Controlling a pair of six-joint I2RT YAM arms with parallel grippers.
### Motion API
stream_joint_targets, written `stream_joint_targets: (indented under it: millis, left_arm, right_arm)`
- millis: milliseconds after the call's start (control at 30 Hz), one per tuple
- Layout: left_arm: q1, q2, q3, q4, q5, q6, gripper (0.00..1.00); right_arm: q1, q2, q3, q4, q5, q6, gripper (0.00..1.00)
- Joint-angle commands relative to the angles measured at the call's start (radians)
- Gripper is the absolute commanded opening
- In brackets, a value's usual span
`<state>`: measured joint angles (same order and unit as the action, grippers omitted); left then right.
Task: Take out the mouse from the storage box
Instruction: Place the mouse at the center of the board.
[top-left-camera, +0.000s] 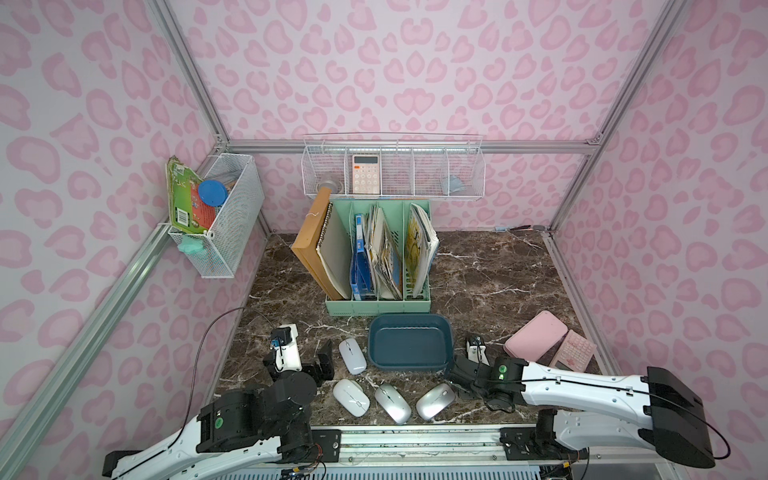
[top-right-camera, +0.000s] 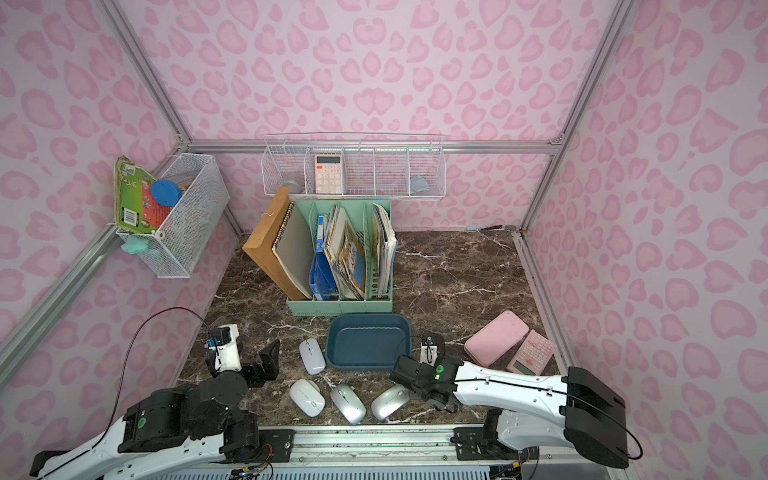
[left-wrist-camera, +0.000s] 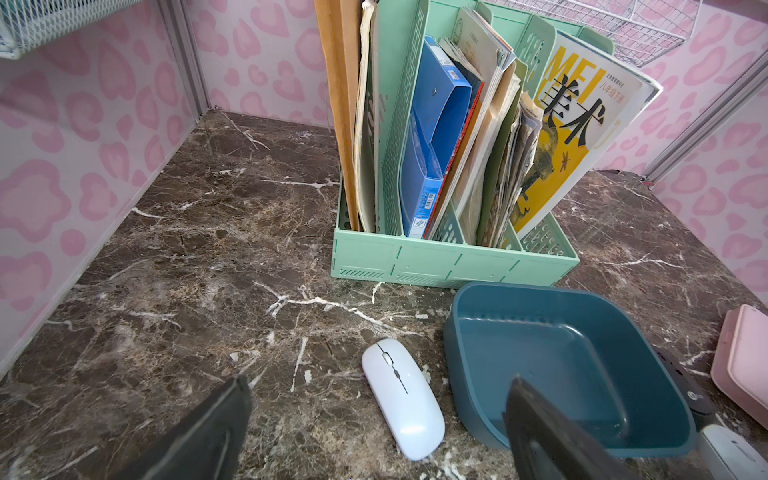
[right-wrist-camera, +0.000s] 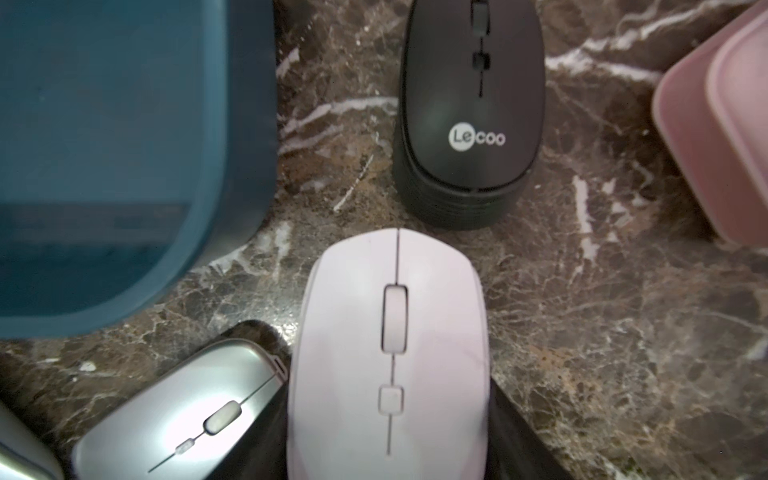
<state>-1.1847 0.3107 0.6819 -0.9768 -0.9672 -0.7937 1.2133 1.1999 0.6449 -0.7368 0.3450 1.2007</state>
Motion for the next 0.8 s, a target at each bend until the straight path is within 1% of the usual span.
stream_joint_targets:
  millis: [0, 200, 467, 767]
  left_arm:
    - [0.002, 0.005, 0.004, -0.013, -0.024, -0.009, 0.99]
    - [0.000, 0.005, 0.004, -0.017, -0.030, -0.014, 0.99]
    - [0.001, 0.005, 0.004, -0.020, -0.033, -0.019, 0.99]
    - [0.001, 0.010, 0.002, -0.020, -0.034, -0.022, 0.99]
  right_arm:
    - [0.000, -0.004, -0.030, 0.060, -0.030, 0.023, 0.54]
    - [0.000, 0.017, -0.075, 0.116, -0.061, 0.025, 0.54]
    - [0.000, 0.026, -0.100, 0.143, -0.075, 0.026, 0.55]
    - [0.001, 0.037, -0.100, 0.136, -0.062, 0.027, 0.64]
